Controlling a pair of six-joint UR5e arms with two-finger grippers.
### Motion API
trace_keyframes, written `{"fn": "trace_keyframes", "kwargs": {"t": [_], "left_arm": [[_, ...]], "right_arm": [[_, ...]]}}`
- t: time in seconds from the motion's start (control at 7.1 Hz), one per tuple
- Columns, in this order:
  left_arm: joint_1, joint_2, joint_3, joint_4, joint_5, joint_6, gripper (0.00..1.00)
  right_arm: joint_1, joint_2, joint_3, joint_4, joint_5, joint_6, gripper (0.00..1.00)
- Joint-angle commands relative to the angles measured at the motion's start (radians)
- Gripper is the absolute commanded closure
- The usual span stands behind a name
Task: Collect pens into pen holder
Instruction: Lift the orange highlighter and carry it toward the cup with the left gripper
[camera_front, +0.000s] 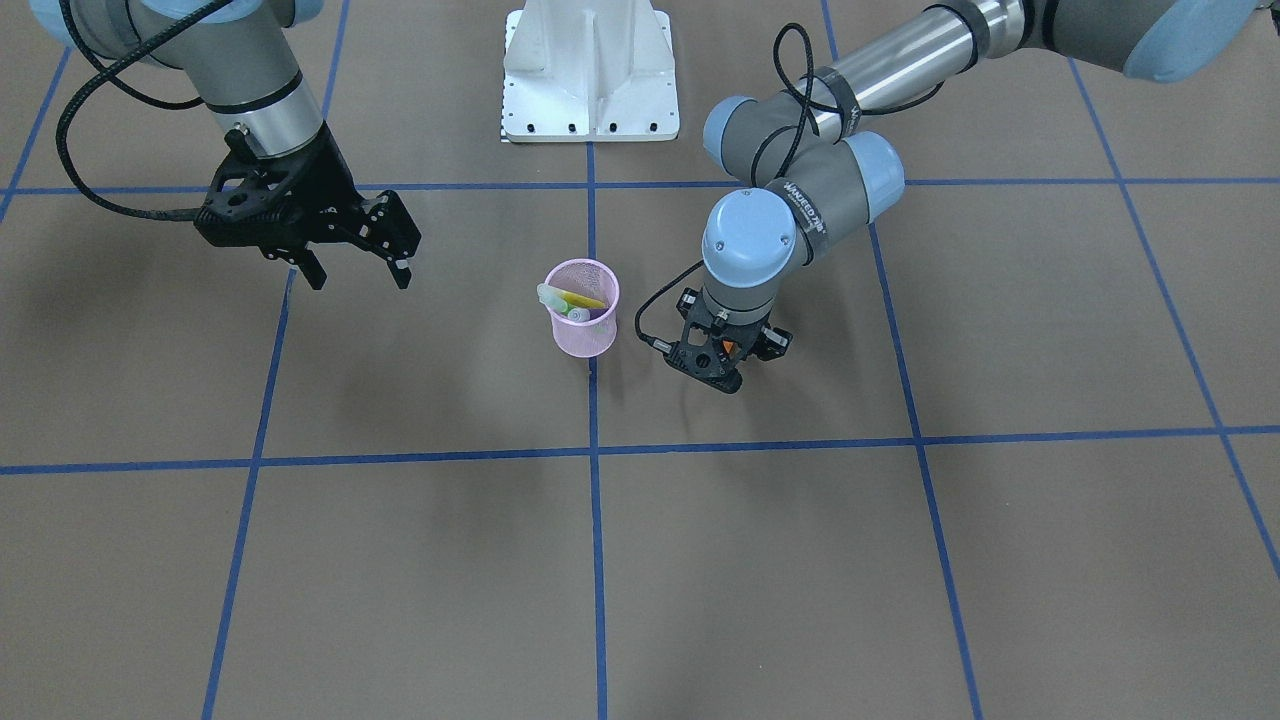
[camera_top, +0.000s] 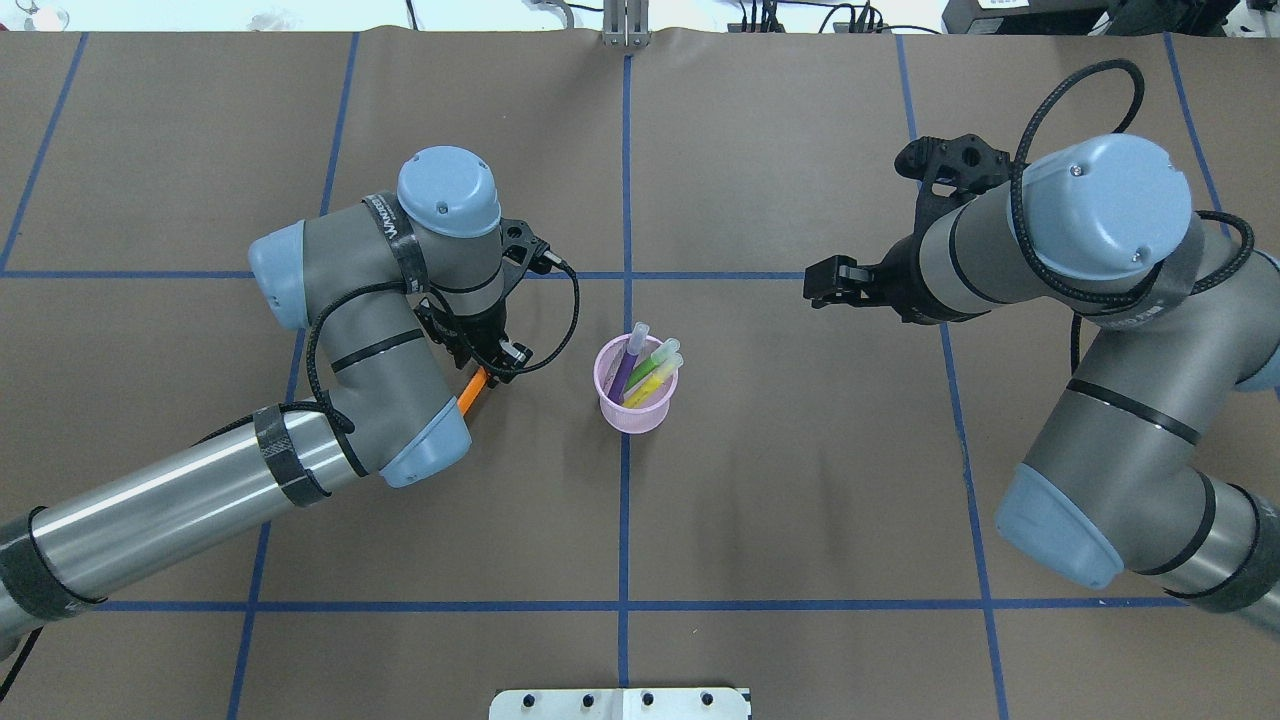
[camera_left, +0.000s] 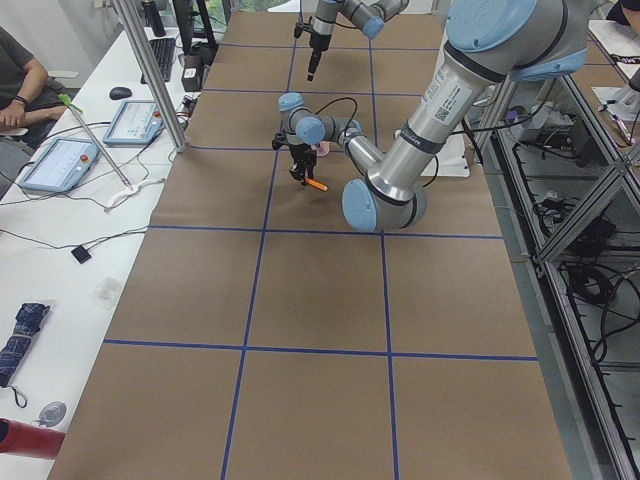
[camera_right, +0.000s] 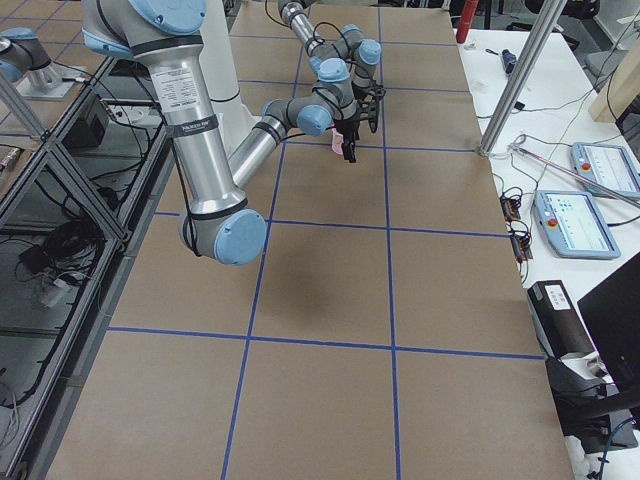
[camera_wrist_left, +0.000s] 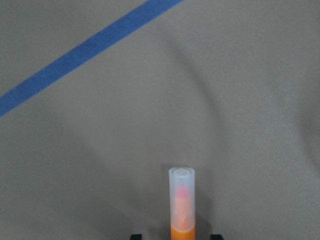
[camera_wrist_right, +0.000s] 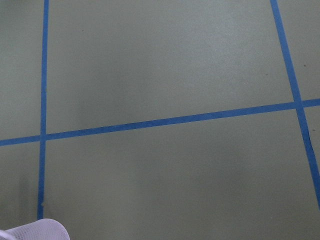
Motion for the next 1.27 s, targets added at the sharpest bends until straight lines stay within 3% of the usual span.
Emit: {"fn": "trace_keyframes", "kwargs": {"t": [0.0,0.14,0.28,0.56,0.85,0.99,1.13], "left_arm": [[0.004,-0.002,0.002,-0.001,0.0,-0.004,0.52],[0.004,-0.002,0.002,-0.001,0.0,-0.004,0.71],[0.002,0.0,0.001,0.001,0.0,-0.004,1.0],[-0.001,-0.003,-0.01,0.001,-0.02,-0.006,1.0],[-0.014,-0.026,-0.137,-0.01,-0.034,-0.158,1.0],[-0.013,-0.042,-0.218,-0.008,0.095,-0.232,1.0],[-0.013,-0.061,-0.261,-0.007,0.16,-0.259,1.0]], "right_arm": [[-0.001,0.002,-0.005,0.0,-0.001,0.0,0.0],[-0.001,0.005,-0.005,0.0,-0.002,0.002,0.0],[-0.001,0.005,-0.005,0.0,-0.002,0.003,0.0],[0.0,0.005,-0.005,0.0,-0.002,0.005,0.0],[0.011,0.002,-0.001,0.002,-0.001,0.008,0.0],[0.011,0.002,-0.001,0.002,-0.001,0.009,0.0],[0.013,0.001,-0.001,0.002,-0.002,0.011,0.0]]}}
